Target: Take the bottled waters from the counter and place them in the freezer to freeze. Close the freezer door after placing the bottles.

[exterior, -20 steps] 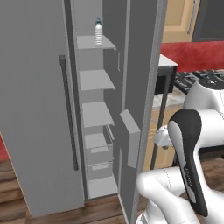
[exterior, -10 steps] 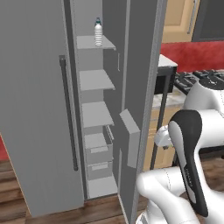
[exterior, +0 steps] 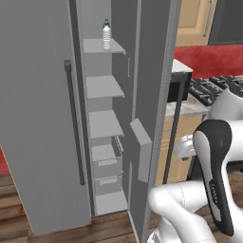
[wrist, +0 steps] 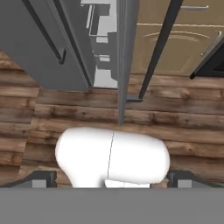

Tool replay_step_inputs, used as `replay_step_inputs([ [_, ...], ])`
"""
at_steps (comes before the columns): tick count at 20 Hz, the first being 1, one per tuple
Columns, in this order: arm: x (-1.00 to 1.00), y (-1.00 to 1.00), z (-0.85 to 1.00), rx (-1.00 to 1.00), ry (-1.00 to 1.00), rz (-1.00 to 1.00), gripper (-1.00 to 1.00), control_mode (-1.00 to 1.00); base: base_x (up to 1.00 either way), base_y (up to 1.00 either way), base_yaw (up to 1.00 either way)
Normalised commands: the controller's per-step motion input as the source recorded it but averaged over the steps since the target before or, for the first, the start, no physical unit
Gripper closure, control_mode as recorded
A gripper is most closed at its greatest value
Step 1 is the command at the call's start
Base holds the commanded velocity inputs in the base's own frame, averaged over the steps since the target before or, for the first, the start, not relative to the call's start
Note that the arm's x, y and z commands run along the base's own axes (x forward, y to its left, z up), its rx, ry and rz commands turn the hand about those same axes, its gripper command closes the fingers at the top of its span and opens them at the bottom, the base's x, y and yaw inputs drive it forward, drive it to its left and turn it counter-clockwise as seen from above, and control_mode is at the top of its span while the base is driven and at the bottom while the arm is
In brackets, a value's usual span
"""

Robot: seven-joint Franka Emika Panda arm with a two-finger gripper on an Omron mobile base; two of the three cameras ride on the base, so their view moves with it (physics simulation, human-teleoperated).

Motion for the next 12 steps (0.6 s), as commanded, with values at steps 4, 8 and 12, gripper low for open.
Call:
replay_step_inputs([
  [4,0.0,-0.99,0.0,0.35,-0.12,0.19,-1.0,-1.0,0.0,0.0,0.0],
  [8,0.0,-0.84,0.05,0.34,-0.01,0.18,-1.0,-1.0,0.0,0.0,0.0],
  [12,0.08,-0.42,-0.01,0.18,-0.02,0.13,-1.0,-1.0,0.0,0.0,0.0],
])
